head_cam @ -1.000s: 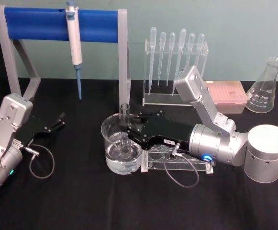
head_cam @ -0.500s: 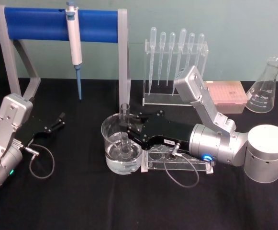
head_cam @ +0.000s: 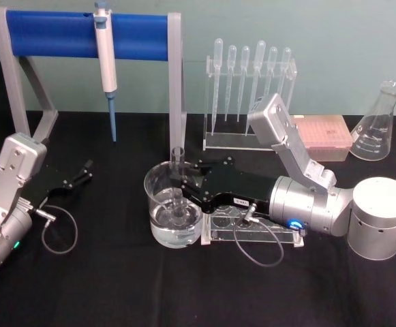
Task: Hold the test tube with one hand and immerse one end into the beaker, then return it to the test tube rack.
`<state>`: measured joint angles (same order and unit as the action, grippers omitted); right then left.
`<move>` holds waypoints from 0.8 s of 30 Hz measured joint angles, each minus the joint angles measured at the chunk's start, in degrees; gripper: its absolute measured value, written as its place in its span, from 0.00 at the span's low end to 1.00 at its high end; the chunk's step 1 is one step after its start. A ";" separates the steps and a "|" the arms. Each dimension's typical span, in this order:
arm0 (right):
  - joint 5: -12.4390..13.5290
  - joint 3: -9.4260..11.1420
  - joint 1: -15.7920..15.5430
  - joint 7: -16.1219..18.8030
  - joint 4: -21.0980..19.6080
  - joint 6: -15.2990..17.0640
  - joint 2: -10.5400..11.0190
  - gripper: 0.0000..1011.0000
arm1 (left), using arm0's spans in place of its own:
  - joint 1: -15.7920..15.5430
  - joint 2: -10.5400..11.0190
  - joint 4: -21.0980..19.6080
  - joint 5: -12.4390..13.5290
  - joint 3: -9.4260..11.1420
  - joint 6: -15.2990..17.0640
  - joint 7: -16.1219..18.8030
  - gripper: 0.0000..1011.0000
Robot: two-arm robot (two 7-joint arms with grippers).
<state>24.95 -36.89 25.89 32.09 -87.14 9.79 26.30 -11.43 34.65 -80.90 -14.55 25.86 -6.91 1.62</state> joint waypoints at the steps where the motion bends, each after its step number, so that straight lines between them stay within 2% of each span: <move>1: 0.00 0.00 0.00 0.00 0.00 0.00 0.00 0.24 | 0.00 0.00 0.00 0.00 0.00 0.00 0.00 0.99; 24: 0.00 0.00 0.00 0.00 0.00 0.00 0.00 0.24 | 0.00 0.00 0.00 0.00 0.00 0.00 0.00 0.99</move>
<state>24.95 -36.89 25.89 32.09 -87.14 9.79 26.31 -11.43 34.65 -80.90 -14.55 25.86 -6.91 1.62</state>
